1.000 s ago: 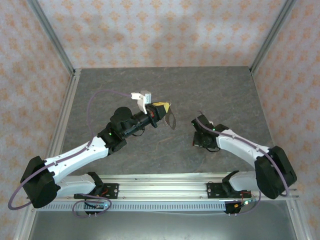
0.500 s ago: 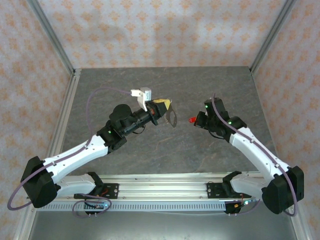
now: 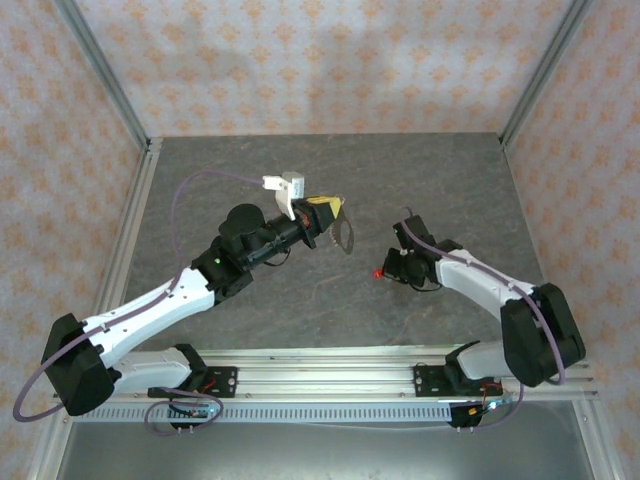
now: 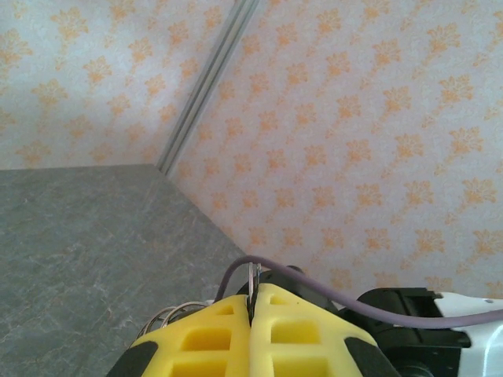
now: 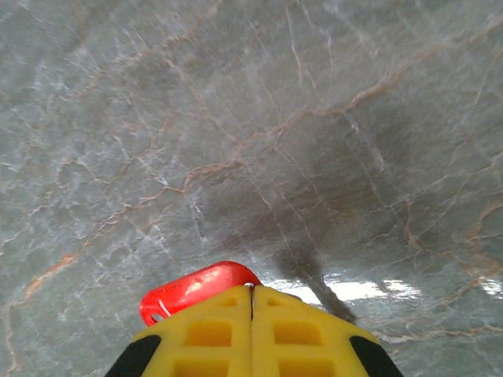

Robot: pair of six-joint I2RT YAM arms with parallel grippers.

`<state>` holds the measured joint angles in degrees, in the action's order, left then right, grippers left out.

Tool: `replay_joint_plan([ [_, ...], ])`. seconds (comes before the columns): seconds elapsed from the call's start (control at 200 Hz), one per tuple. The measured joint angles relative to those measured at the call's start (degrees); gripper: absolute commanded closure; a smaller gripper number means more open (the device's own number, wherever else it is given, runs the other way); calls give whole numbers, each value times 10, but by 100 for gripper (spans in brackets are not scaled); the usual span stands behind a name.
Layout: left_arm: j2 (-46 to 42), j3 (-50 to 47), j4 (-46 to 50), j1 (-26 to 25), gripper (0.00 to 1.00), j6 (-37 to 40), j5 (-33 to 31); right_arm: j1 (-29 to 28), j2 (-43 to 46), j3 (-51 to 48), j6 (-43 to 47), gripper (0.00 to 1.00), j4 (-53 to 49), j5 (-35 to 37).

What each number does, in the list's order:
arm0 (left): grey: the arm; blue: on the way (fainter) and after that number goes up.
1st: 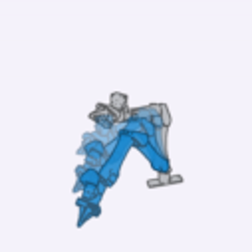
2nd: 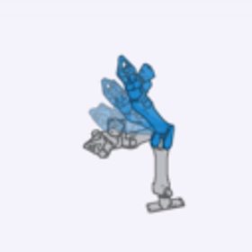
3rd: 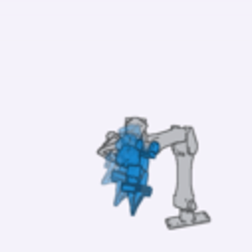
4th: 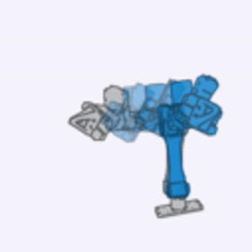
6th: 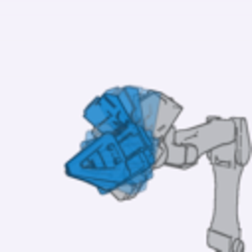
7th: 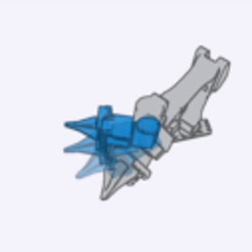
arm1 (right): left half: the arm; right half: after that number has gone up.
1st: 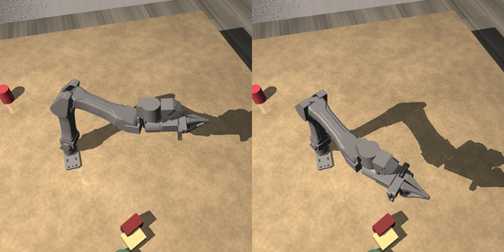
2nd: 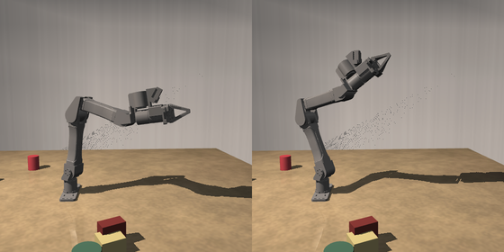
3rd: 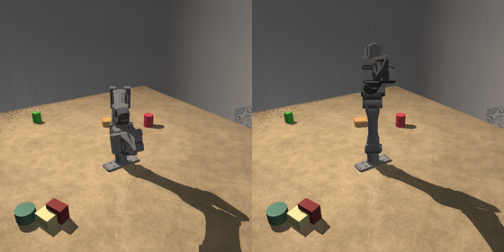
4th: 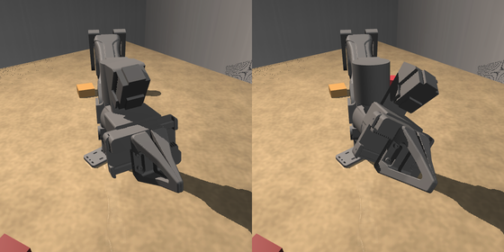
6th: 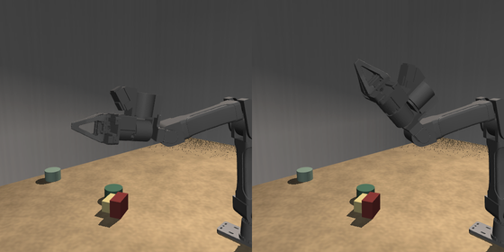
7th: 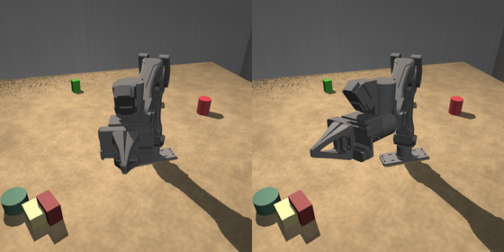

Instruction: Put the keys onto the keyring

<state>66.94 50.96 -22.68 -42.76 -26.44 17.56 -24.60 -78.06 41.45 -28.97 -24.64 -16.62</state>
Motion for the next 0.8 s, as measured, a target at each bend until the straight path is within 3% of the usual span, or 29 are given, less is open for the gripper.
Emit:
replay_joint_plan([
  [0.045, 0, 0, 2, 0, 100, 0, 0, -2, -10, -1, -5, 99, 6, -2],
  [0.115, 0, 0, 3, 0, 100, 0, 0, -6, -21, -1, -12, 86, 16, -5],
  [0.185, 0, 0, 3, 0, 100, 0, 0, -8, -26, -1, -17, 82, 22, -6],
  [0.801, 0, -1, 3, 0, 100, 0, 0, -34, -26, 8, -34, 80, 22, 38],
])
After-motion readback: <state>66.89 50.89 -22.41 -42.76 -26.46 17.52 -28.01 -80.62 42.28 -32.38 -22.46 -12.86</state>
